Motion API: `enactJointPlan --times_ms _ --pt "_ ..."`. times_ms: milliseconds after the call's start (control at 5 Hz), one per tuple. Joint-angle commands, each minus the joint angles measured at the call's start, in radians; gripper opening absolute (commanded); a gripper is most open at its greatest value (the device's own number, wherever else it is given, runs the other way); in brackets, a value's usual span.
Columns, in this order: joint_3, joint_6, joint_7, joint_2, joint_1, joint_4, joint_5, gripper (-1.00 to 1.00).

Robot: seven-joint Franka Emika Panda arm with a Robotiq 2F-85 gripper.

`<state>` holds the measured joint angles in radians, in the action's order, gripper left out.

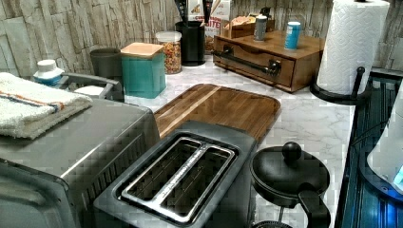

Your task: Open the drawer.

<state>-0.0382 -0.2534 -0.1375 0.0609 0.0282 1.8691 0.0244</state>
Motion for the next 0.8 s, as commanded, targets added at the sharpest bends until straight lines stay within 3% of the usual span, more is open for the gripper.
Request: enactJointPlan --times_ms 200,400,800 --pt "0.000 0.000 -0.001 0.000 0.003 0.002 0.006 1.00" --pt "-0.004 -0.076 -0.018 -0.024 0.002 0.068 -0.025 1.00" --pt "-0.058 -0.169 -0.156 -0.013 0.066 0.114 -0.069 1.00"
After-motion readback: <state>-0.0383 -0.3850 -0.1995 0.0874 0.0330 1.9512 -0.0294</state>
